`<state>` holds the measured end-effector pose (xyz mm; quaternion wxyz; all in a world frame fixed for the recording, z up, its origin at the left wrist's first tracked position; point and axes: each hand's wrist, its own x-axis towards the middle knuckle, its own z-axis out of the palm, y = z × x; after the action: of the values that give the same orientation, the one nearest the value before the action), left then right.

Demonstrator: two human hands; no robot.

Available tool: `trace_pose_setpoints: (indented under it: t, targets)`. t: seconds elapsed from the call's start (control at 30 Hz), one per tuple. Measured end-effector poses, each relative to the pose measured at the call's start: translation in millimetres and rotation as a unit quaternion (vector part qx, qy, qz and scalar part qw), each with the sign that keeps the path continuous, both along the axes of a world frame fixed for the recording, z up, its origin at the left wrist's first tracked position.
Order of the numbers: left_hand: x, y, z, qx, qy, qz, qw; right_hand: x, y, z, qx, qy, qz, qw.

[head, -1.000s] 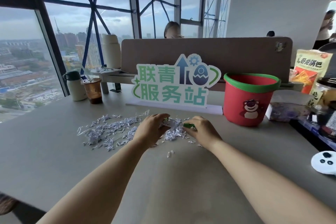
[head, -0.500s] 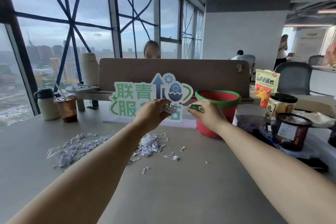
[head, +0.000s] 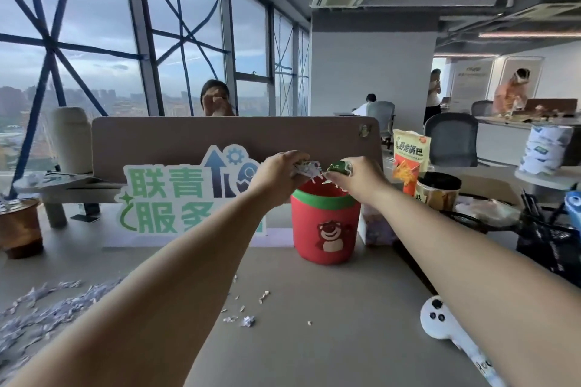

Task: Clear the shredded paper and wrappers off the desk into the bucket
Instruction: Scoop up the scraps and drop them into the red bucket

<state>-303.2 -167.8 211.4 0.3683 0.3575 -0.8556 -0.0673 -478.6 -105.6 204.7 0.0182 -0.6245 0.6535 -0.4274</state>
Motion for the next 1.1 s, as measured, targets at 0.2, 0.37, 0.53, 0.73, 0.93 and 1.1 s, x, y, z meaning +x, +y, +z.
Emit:
trace_pose_setpoints:
  t: [0.2, 0.37, 0.53, 0.73, 0.93, 1.1]
  targets:
    - [-42, -44, -9, 0.005, -0.042, 0.001, 0.999, -30, -42, 4, 0.015, -0.006, -0.009, 1.000]
    - [-68, -73, -22, 0.026, -0.102, 0.013, 0.994, -46, -76, -8, 0.087, 0.002, -0.002, 0.996]
    - [-81, -88, -23, 0.076, -0.122, 0.007, 0.990, -50, -92, -8, 0.151, 0.064, -0.011, 0.986]
    - [-80, -90, -21, 0.085, -0.167, 0.003, 0.982, -47, -96, -9, 0.192, 0.121, 0.002, 0.974]
    - [-66, -80, -12, 0.064, -0.194, 0.002, 0.979, -42, -83, -3, 0.199, 0.117, -0.005, 0.973]
    - [-43, -58, -4, 0.075, -0.167, -0.009, 0.983, -34, -56, 7, 0.197, 0.116, -0.006, 0.974]
